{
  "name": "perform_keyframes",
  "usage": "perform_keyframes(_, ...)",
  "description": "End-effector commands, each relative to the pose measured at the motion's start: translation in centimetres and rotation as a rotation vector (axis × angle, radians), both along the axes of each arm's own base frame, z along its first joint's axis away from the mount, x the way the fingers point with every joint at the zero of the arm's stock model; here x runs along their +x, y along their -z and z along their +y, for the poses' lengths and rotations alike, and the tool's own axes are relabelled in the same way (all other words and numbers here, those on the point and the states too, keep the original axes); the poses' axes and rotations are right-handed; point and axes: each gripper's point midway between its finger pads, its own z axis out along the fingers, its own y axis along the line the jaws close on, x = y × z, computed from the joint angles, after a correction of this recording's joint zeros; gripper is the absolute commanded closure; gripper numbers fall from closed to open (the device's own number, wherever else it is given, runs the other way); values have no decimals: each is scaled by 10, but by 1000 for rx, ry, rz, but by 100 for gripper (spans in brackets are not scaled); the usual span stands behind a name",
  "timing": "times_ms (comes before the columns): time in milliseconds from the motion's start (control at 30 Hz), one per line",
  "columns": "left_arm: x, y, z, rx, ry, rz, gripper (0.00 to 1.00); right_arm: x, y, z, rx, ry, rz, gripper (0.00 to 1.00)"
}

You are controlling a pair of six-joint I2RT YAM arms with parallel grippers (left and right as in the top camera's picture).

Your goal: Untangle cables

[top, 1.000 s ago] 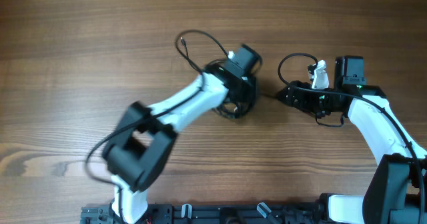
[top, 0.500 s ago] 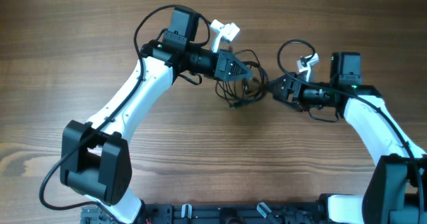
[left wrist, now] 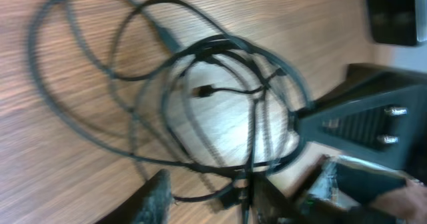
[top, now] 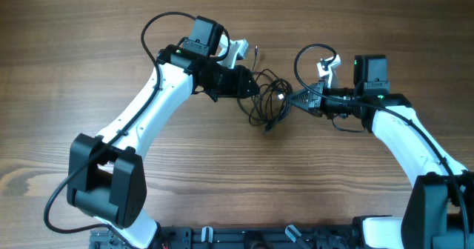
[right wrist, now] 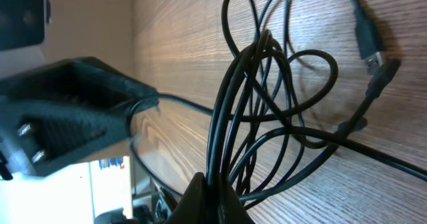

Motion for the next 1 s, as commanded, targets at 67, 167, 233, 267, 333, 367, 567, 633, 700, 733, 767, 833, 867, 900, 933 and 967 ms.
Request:
perform_keyframes(67,-18,-9,-12,-91,88,46,25,5,7,-4,-26,55,45,96)
perform_keyframes(167,-57,-41,-32,-330,278,110,29,7,9,-6,-30,75,62,96)
perform_keyframes(233,-66,-25,-27,-221,271,140,39,7,10,-7,-34,88,73,96)
perform_keyframes(267,-70,-19,-28,-183,277,147,39,8,10,-7,-34,88,72,96)
perform_keyframes(333,-76,-9,-33,-107,304,121,37,8,9,-7,-31,92,74,96)
perform_keyframes(367,-76,-2,-35,-65,313,97,35,8,9,-7,-30,92,72,96)
perform_keyframes(567,-84,61,-49,192,381,57,33,8,9,-7,-25,101,87,96)
perform_keyframes(633,-79,81,-43,265,372,58,39,9,9,-7,-25,101,86,96)
perform_keyframes(700,-67,91,-36,308,348,33,96,8,9,-7,-26,99,84,96)
perform_keyframes(733,-59,92,-32,321,329,15,96,8,9,-7,-27,97,86,96)
perform_keyframes(767,-50,88,-27,316,287,12,96,7,10,-7,-32,89,76,96)
perform_keyframes(833,-32,77,-12,298,222,-10,96,2,13,-6,-46,67,76,96)
perform_keyframes(867,-23,71,-9,280,196,-28,96,0,14,-7,-52,55,73,96)
perform_keyframes(900,-14,66,-7,257,147,-35,96,-3,15,-7,-54,54,85,96)
perform_keyframes(933,-5,60,-9,213,110,-37,96,-5,15,-6,-51,42,87,96)
perform_keyframes(967,5,55,-11,167,69,-42,96,-8,13,-3,-32,20,82,96)
